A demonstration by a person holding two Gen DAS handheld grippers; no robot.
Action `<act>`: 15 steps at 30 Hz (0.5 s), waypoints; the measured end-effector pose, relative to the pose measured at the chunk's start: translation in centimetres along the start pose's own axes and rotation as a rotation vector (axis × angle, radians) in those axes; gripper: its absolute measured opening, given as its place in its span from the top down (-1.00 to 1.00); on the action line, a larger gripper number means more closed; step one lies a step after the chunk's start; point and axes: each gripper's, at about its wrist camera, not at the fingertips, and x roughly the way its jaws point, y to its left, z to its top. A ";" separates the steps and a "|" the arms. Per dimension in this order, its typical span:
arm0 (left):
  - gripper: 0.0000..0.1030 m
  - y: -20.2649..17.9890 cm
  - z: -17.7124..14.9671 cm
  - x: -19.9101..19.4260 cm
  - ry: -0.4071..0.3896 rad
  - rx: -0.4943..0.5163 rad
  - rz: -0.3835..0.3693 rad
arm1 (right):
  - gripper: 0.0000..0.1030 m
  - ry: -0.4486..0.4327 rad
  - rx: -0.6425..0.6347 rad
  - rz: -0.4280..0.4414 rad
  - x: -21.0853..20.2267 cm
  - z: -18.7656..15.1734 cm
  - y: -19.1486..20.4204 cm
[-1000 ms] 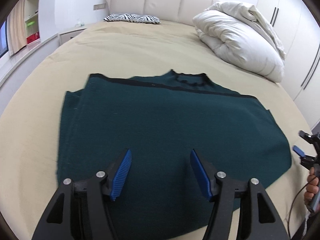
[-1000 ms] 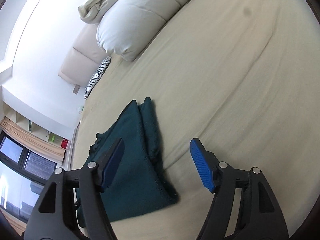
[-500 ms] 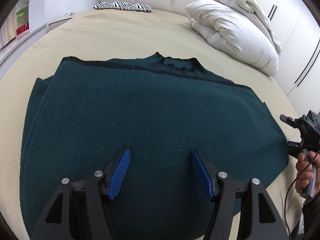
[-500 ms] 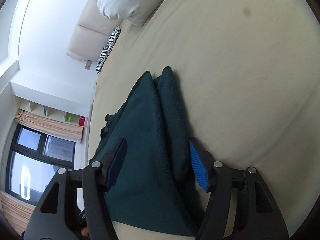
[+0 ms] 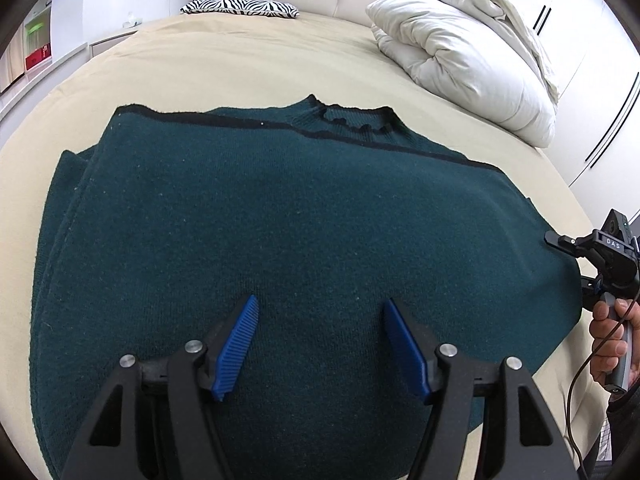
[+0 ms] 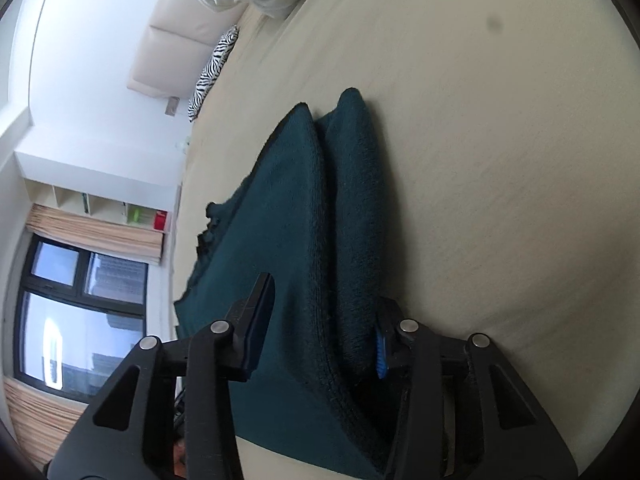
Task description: Fold small clothes
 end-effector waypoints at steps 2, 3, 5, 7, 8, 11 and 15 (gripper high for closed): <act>-0.32 0.0 0.0 0.0 0.003 -0.003 -0.002 | 0.44 0.005 0.003 -0.024 0.2 0.0 0.0; -0.32 0.0 0.1 0.1 0.003 -0.003 -0.004 | 0.49 0.006 0.006 -0.031 0.3 0.0 -0.1; -0.32 0.1 0.1 0.1 0.002 -0.002 -0.004 | 0.59 0.003 0.010 -0.036 0.3 0.0 -0.1; -0.32 0.0 0.1 0.1 0.001 0.000 -0.003 | 0.63 -0.005 0.001 -0.057 0.5 -0.1 0.2; -0.32 0.1 0.0 0.1 0.001 -0.001 -0.004 | 0.65 -0.009 -0.009 -0.072 0.6 -0.2 0.4; -0.32 0.2 0.1 0.0 0.000 -0.008 -0.012 | 0.68 -0.030 -0.057 -0.150 0.8 -0.3 1.9; -0.31 1.1 0.3 -0.4 0.001 -0.053 -0.066 | 0.71 -0.067 -0.169 -0.264 1.0 -0.7 5.7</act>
